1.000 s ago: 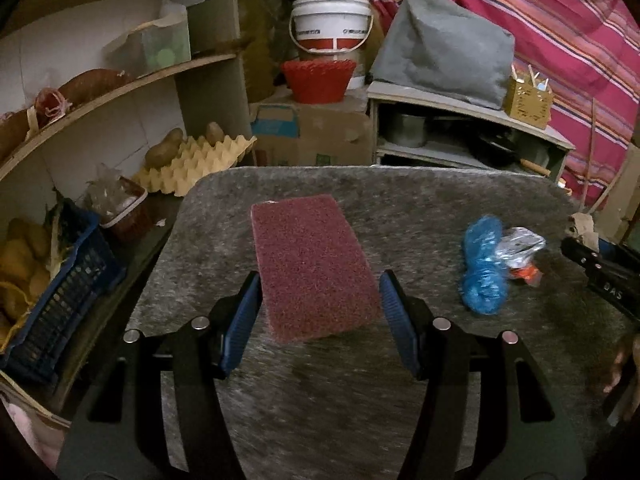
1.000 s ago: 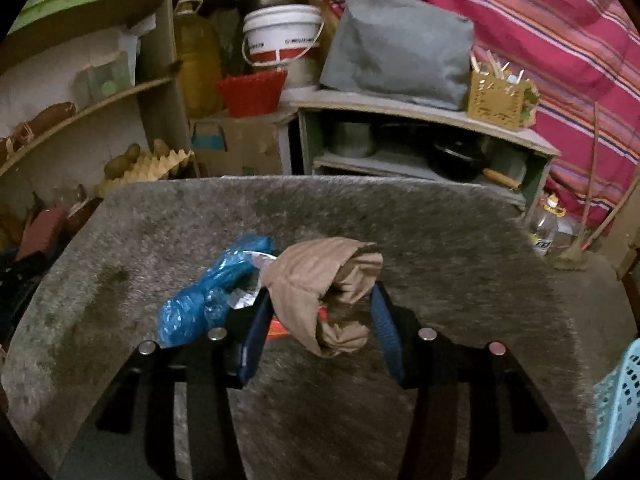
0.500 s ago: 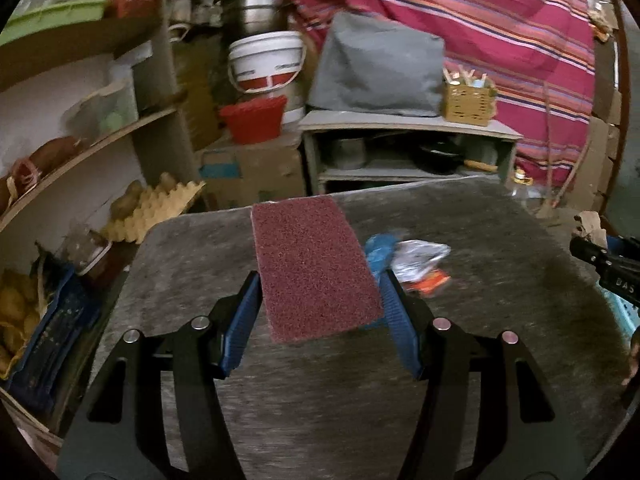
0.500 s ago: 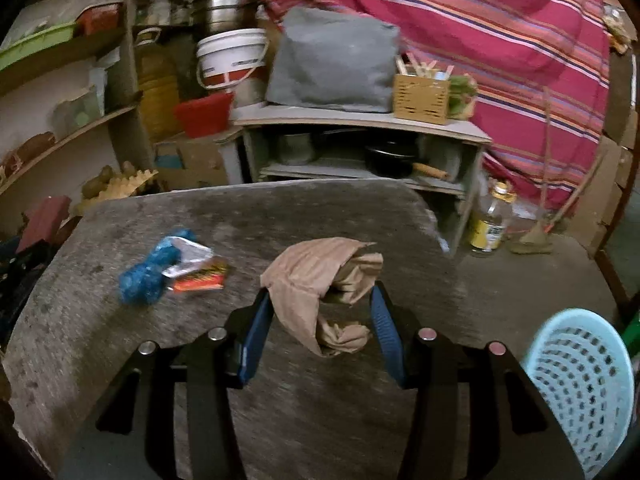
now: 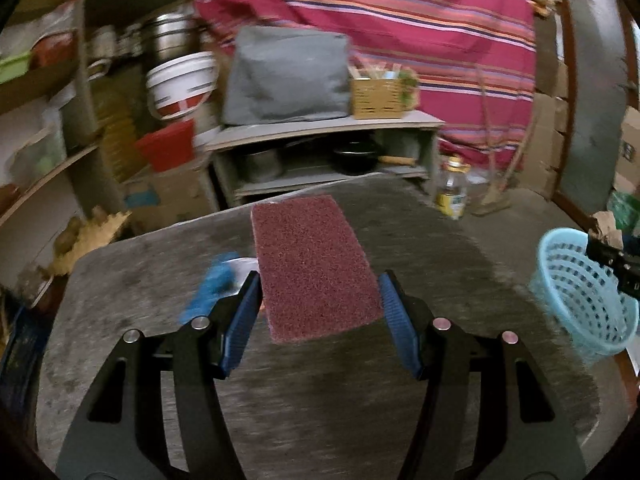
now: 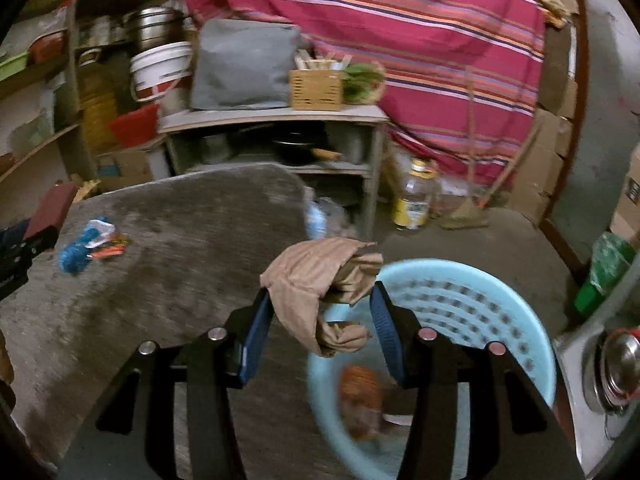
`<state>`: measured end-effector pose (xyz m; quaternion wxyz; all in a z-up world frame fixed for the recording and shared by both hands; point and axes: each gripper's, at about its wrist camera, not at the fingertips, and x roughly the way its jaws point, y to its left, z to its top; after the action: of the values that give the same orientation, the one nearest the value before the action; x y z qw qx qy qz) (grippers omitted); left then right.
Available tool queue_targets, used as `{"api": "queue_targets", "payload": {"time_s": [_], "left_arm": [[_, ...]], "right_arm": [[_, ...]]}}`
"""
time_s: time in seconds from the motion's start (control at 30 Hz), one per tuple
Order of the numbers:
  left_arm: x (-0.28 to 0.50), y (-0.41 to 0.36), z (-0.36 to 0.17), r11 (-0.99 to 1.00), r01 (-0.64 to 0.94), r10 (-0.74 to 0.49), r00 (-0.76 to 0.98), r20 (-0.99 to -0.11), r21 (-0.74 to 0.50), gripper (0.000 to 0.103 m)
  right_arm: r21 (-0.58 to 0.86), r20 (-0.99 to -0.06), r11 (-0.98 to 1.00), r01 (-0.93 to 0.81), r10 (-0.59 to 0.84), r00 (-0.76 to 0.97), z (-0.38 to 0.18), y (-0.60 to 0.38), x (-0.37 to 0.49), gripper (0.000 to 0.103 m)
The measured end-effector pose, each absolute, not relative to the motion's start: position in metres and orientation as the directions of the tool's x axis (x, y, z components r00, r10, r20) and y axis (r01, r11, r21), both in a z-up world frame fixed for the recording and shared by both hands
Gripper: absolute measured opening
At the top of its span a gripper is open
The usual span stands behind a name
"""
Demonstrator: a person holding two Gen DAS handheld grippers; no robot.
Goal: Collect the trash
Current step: 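Carry the maroon pad and brown paper bag over the blue basket and open both tools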
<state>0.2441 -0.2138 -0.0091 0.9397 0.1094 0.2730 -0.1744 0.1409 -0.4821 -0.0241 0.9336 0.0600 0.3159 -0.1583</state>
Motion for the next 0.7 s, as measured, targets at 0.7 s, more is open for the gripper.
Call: {"api": "queue_targets", "payload": {"time_s": [0.7], "left_arm": [[0.157,-0.453,-0.035,0.75,0.659,-0.523,0.635,-0.568,0.046,0.059]], "right_arm": [[0.144,-0.626,0.845,0.515,-0.325,0.709,-0.054,-0.624,0.051,0.049]]}}
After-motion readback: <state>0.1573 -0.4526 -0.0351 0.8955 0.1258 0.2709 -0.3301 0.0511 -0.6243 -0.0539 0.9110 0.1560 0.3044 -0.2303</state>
